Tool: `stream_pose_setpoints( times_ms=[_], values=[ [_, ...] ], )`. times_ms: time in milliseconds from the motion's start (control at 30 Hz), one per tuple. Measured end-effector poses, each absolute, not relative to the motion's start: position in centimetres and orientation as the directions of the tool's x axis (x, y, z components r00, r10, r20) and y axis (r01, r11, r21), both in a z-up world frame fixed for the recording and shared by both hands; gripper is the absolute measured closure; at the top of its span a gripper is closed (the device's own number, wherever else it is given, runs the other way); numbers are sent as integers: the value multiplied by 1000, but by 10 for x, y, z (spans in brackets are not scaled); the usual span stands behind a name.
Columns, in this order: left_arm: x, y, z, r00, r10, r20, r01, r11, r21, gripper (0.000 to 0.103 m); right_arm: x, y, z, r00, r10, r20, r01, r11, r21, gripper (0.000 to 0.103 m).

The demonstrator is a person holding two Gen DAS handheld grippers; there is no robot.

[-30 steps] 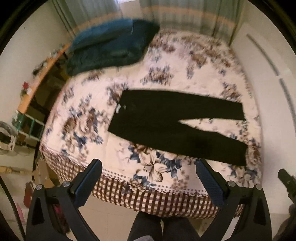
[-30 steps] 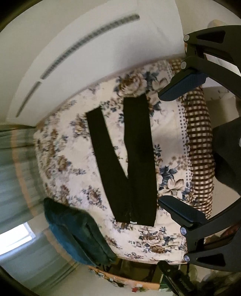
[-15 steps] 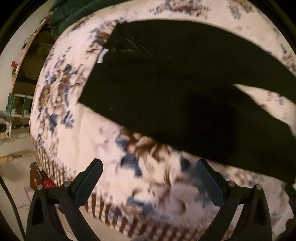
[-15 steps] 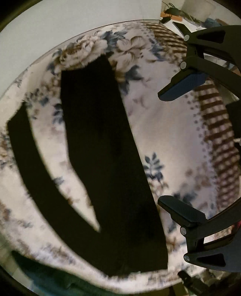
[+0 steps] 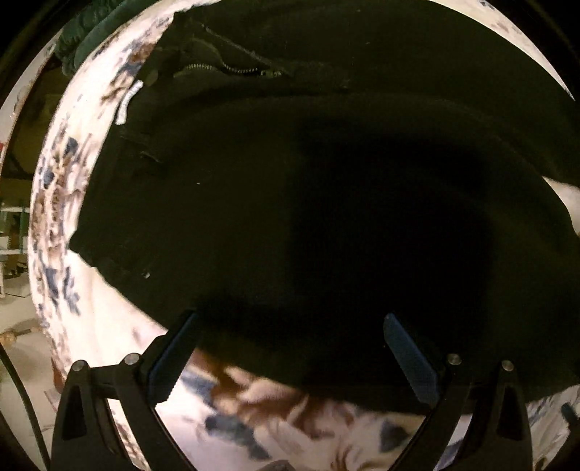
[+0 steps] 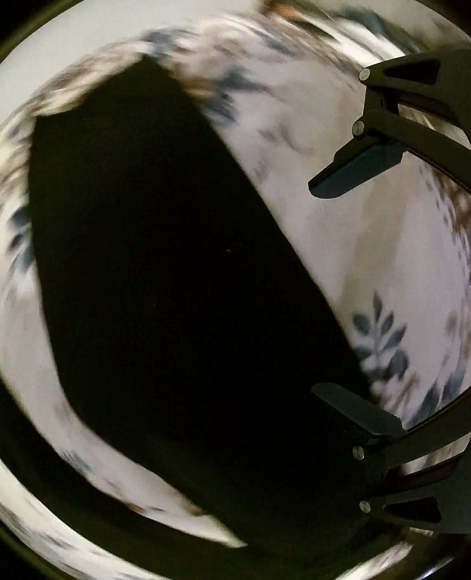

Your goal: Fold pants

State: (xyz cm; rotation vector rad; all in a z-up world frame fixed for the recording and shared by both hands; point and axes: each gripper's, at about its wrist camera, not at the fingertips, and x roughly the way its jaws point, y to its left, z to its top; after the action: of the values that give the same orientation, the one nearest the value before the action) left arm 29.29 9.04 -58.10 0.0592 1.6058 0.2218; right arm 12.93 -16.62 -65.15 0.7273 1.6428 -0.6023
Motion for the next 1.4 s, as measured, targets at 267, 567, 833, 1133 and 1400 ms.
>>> stream_pose_setpoints(
  times_ms=[267,567,833,1133,1400],
  values=[
    [264,158,-569,-66,-160,-985,-410,904,-120,0,101,-183,-677,111,310,-944,895,382,231,0],
    [277,231,-599,60,-408,-911,-676,655,-338,11,91,-195,-680,491,393,-777,831,55,553,17],
    [275,241,-588,68,-315,-947,-643,712,-283,37,77,-207,-674,364,281,-888,896,157,416,98],
    [300,209,-480,13,-181,-983,-358,917,-173,37,117,-224,-617,237,411,-880,798,435,418,24],
    [428,151,-466,129,-39,-991,-12,999,-41,33,268,-186,-554,117,456,-882,625,656,422,21]
  ],
)
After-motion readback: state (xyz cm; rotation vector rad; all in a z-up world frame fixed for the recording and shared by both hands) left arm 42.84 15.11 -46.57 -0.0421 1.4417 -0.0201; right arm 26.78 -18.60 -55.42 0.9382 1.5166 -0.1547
